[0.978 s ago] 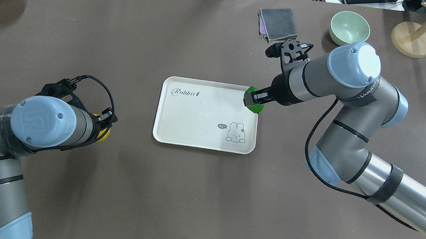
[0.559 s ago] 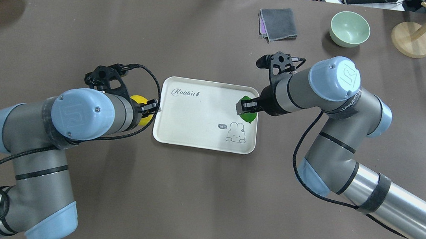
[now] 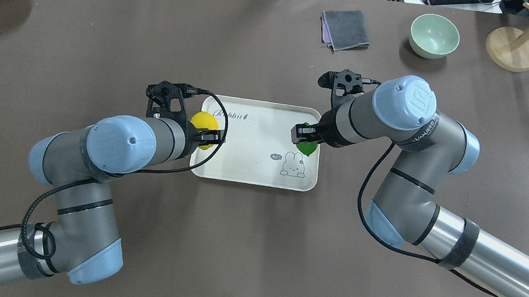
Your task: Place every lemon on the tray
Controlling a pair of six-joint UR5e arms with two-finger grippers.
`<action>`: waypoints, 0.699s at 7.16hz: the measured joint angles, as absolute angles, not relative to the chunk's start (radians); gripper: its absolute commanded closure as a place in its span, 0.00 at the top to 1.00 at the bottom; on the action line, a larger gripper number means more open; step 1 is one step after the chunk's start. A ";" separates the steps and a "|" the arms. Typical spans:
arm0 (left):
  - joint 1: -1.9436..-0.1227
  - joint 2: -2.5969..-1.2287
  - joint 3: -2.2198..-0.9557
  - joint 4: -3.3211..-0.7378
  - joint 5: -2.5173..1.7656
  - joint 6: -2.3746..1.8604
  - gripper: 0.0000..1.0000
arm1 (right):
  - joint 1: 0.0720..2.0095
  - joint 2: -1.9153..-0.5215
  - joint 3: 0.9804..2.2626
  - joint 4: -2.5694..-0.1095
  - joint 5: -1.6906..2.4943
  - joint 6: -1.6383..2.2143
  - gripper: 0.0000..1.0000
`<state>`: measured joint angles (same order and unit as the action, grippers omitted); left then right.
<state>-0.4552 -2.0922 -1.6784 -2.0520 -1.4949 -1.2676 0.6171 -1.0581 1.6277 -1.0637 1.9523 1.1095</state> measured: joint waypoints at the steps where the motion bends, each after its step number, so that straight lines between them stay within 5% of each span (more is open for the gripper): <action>1: -0.458 -2.113 -1.648 -2.071 -1.496 -1.244 0.00 | 0.617 -1.048 1.616 -1.064 1.947 1.118 0.00; 2: -0.459 -2.133 -1.630 -2.076 -1.497 -1.237 0.00 | 0.616 -1.023 1.591 -1.064 1.944 1.124 0.00; 3: -0.459 -2.158 -1.609 -2.078 -1.499 -1.233 0.16 | 0.616 -0.992 1.555 -1.064 1.943 1.134 0.00; 4: -0.459 -2.179 -1.586 -2.078 -1.502 -1.219 0.48 | 0.616 -0.967 1.524 -1.063 1.942 1.141 0.19; 5: -0.460 -2.190 -1.570 -2.078 -1.503 -1.191 0.87 | 0.616 -0.951 1.500 -1.061 1.940 1.144 0.85</action>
